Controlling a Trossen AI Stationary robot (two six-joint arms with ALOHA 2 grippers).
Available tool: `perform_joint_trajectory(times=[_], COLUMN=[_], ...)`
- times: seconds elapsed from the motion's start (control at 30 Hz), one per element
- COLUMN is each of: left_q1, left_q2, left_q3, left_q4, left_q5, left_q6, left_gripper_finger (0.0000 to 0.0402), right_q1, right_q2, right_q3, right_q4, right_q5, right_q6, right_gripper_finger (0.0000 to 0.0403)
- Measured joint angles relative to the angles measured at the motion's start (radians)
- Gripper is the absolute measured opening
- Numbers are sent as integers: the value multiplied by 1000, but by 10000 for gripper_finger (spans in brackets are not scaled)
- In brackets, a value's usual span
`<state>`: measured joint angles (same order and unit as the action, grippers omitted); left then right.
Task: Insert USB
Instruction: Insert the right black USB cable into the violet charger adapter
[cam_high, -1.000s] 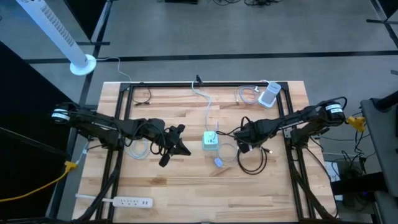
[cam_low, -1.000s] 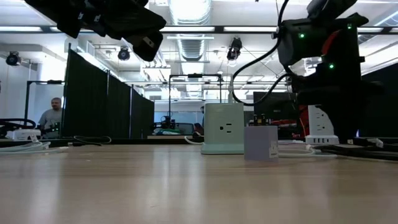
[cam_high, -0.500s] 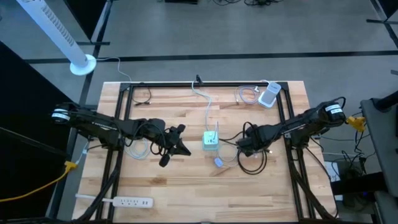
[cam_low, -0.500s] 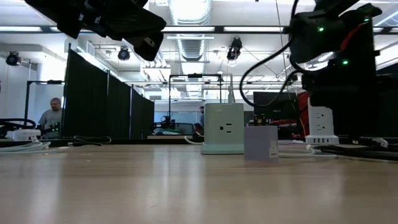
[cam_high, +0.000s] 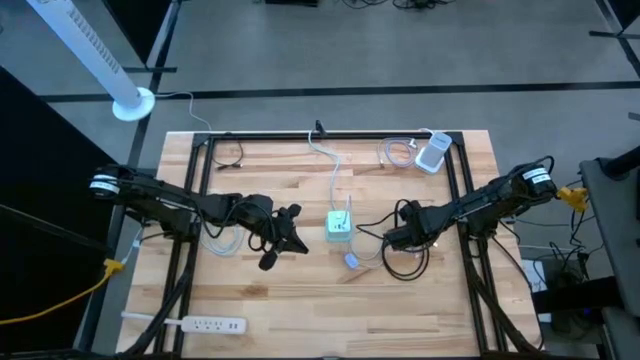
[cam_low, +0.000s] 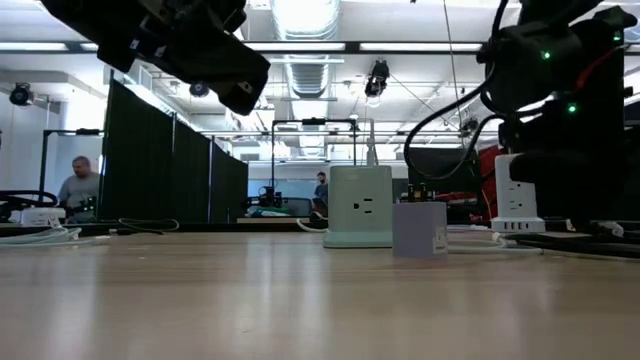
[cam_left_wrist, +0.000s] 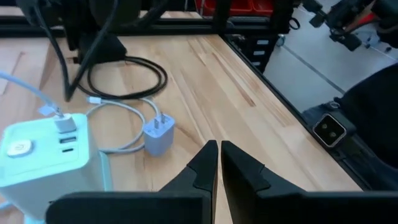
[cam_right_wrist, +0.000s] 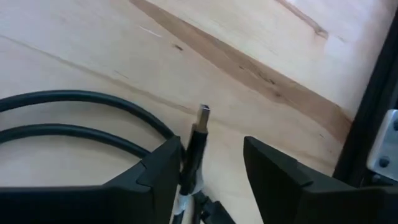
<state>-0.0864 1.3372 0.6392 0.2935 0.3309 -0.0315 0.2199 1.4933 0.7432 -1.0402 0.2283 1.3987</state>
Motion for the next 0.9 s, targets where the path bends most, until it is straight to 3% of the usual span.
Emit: perform_joint_trajectory(times=[0.2,0.57,0.9], left_q1=[0,-3,-13], left_q2=[0,0,-5], left_q3=[0,0,0], left_q4=[2,6,130], left_q5=[1,1,1], left_q6=[13,15,14], left_gripper_finger=[9,9,9], right_q1=[-8,-11,-8], right_q2=[-1,-1,-46], right_q3=[-59,-27,104], right_q4=[162,134,83], right_q5=[2,-22,50], right_q6=[-13,-83,-257], right_gripper_finger=[118,22,22])
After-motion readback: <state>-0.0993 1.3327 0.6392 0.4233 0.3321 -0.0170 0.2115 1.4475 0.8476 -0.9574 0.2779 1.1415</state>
